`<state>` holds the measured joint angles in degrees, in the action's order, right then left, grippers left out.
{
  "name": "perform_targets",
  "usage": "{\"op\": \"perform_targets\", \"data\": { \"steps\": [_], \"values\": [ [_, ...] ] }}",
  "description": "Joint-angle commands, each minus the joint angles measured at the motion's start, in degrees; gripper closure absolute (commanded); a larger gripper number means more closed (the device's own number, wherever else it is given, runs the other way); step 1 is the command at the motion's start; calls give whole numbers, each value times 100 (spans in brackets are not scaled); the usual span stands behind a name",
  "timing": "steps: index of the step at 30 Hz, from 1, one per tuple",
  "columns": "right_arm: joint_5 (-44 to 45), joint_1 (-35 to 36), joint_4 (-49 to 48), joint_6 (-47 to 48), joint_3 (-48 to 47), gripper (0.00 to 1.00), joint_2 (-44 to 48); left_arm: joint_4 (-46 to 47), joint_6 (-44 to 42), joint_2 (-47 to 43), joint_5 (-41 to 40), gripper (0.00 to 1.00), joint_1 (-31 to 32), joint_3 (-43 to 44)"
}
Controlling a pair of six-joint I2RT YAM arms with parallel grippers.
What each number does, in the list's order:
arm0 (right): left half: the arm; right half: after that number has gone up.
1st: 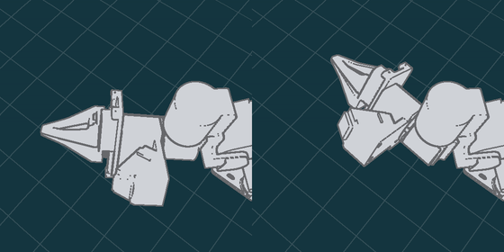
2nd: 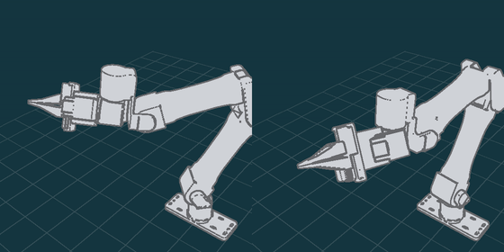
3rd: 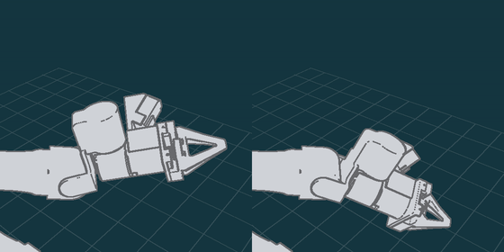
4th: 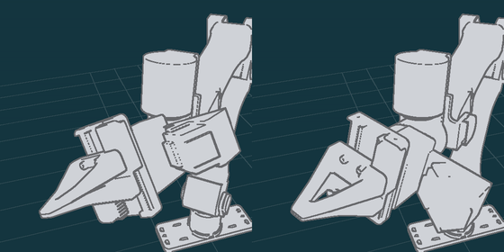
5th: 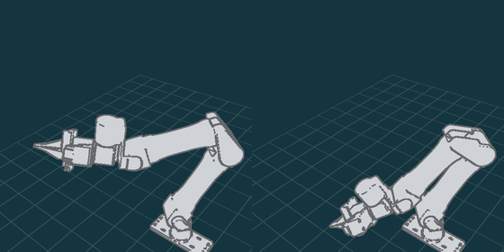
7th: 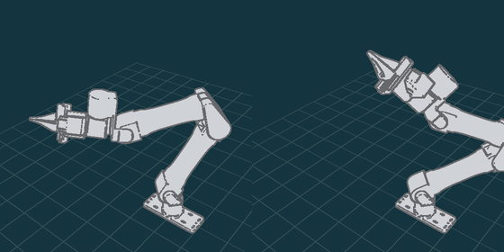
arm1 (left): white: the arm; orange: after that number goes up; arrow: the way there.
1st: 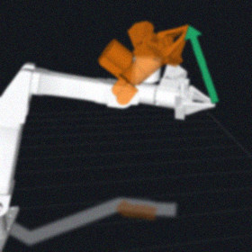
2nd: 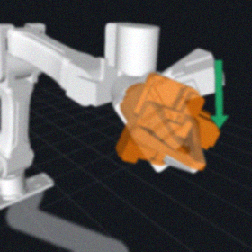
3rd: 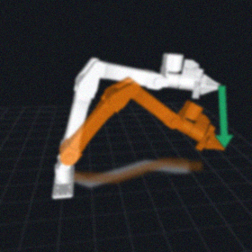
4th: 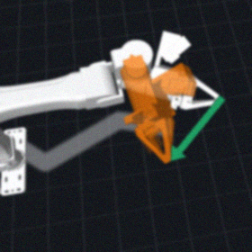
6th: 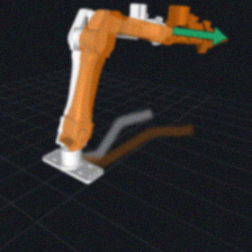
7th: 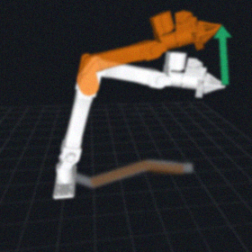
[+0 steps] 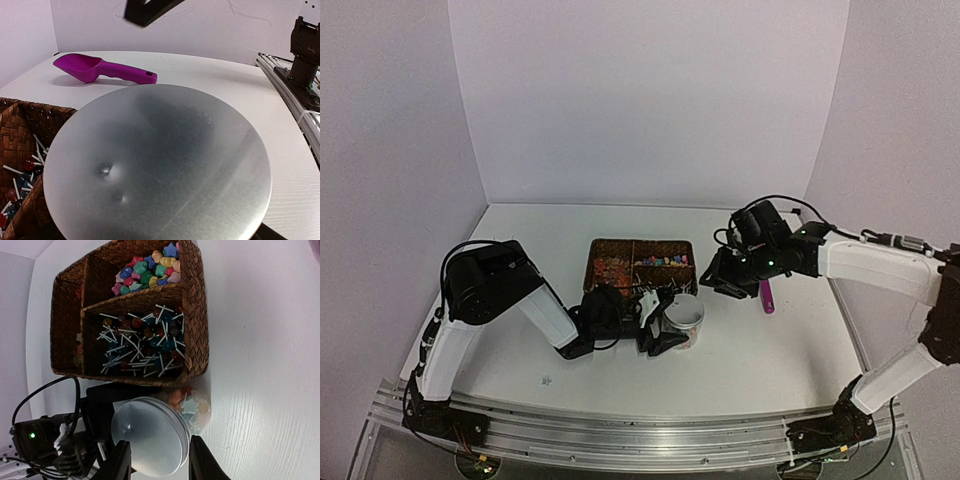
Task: Pack the candies
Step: Screw the bottle lid onto the packing bottle.
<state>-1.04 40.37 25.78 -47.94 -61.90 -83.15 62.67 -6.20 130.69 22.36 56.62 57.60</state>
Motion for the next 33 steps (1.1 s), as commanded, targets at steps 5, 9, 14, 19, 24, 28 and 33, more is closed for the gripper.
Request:
{"op": "perform_targets", "data": {
  "steps": [5,9,14,19,24,28,33],
  "values": [
    [-127,-9,-95,1392,-652,64,-1151,-122,-180,-80,133,49,42,-51],
    [-243,-5,-226,1357,-564,73,-1218,-153,-175,-71,111,49,51,-36],
    [-368,6,-337,977,4,82,-915,-198,-99,-52,-83,50,50,-3],
    [-426,204,-409,448,568,87,-456,-233,-32,-36,-239,51,51,32],
    [-372,487,-408,-66,855,88,-104,-250,13,-35,-308,52,51,31],
    [-326,808,-381,-435,988,87,0,-274,19,-28,-447,52,49,38],
    [-336,1153,-372,-1043,1259,87,163,-271,13,-20,-535,52,54,46]
  ]
}}
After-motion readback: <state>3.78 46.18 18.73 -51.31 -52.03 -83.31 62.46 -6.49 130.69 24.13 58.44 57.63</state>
